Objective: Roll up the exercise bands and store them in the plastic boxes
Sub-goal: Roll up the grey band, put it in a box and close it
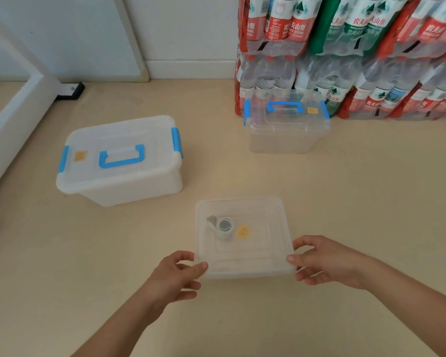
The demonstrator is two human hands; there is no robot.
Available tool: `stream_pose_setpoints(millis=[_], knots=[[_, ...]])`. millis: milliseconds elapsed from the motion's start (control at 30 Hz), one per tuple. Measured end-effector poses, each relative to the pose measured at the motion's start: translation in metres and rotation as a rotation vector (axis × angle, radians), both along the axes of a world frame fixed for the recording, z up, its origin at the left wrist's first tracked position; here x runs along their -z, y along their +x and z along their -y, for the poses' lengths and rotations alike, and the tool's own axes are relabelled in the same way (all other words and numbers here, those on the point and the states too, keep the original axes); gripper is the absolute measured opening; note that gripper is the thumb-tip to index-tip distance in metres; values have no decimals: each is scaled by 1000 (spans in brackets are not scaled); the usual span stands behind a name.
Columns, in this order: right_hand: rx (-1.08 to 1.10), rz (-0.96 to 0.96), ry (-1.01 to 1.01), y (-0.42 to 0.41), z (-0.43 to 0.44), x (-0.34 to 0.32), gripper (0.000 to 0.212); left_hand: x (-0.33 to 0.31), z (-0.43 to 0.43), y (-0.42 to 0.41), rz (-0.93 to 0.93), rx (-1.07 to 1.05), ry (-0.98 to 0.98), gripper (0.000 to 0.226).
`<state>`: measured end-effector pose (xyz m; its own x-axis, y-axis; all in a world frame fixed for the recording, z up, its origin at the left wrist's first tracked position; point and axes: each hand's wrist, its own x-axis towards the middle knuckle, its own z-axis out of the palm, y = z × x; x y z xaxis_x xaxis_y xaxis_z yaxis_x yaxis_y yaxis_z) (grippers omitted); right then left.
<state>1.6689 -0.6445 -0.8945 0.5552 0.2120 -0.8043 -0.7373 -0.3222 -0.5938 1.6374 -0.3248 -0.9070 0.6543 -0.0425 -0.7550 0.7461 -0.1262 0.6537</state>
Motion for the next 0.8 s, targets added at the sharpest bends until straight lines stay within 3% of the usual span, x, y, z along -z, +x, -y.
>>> stream_pose_setpoints(millis=[67,200,300,433,500,633,800], knots=[[26,51,16,-3,-1,3,44,2,4,-7,25,-63,-51,34],[31,177,-25,-8,-5,5,32,6,8,-7,161,-79,39,24],[0,200,-41,-8,-6,5,29,5,10,-3,153,-53,59,20],[-124,128,-53,4,-1,1,31,-5,-1,13,30,159,88,23],[-67,109,-28,14,0,-1,31,-9,-6,26,15,240,138,30],[206,194,-59,45,-9,1,32,-11,0,57,209,11,222,29],[244,200,-85,69,-23,7,31,-4,14,88,213,-59,138,39]])
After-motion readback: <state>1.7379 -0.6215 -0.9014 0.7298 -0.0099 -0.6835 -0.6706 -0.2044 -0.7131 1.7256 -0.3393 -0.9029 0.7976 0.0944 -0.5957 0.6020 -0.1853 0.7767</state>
